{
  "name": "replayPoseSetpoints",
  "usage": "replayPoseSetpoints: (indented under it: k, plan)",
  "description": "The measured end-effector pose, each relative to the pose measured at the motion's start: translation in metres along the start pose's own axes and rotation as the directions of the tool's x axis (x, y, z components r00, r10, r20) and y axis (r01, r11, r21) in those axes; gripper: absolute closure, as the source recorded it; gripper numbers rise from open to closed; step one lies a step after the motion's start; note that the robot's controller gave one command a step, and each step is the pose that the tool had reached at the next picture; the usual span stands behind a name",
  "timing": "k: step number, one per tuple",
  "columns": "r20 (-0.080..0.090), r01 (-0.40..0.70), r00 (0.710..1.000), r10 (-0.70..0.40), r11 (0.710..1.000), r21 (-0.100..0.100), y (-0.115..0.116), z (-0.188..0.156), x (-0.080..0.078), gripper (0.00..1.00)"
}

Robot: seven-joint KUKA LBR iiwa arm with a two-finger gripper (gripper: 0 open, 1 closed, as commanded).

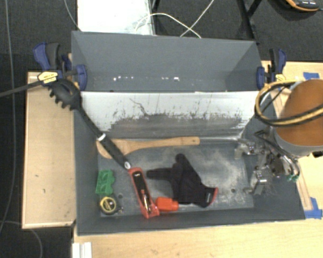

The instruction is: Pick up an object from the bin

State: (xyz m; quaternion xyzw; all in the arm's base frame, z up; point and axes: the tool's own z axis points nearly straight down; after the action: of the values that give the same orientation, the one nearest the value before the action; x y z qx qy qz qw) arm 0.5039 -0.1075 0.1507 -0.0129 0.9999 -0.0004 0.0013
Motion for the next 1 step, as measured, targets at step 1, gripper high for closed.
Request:
replayPoseSetpoints:
  k: [1]
  plan:
    - [0.0,0.0,1.0,0.0,1.0,0.0,0.0002,0.0003,-0.0001,0.0]
